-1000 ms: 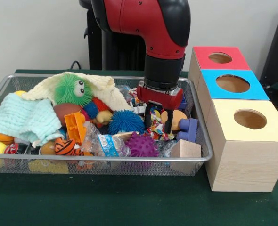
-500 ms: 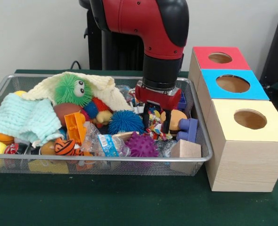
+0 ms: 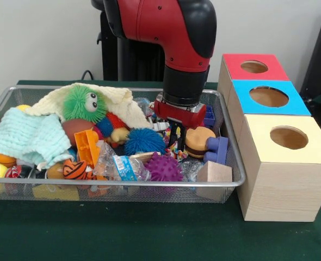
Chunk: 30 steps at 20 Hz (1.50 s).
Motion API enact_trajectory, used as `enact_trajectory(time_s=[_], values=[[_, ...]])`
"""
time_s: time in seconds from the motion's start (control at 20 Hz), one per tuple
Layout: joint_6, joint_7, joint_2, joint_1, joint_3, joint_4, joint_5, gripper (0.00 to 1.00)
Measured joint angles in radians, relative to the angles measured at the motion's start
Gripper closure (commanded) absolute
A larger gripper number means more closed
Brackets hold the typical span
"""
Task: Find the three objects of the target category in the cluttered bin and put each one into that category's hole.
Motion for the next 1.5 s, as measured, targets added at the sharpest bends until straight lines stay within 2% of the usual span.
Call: enact_trajectory(time_s=[0.45,0.65,0.8,0.9,1.05,1.2,1.3,1.5], values=[[0.000,0.000,0.001,0.010,-0.010,-0.004,0.000,1.00],[0.010,0.000,-0.012,0.038,-0.031,-0.004,0.005,1.00],[0.076,0.000,-0.054,0.099,-0.080,-0.004,0.015,1.00],[0.175,0.000,-0.099,0.166,-0.134,-0.005,0.020,1.00],[0.300,0.000,-0.143,0.233,-0.188,-0.011,0.019,1.00],[0.467,0.000,-0.190,0.304,-0.246,-0.027,0.018,1.00],[0.563,0.000,-0.214,0.335,-0.274,-0.040,0.018,1.00],[0.658,0.000,-0.246,0.358,-0.311,-0.063,0.017,1.00]])
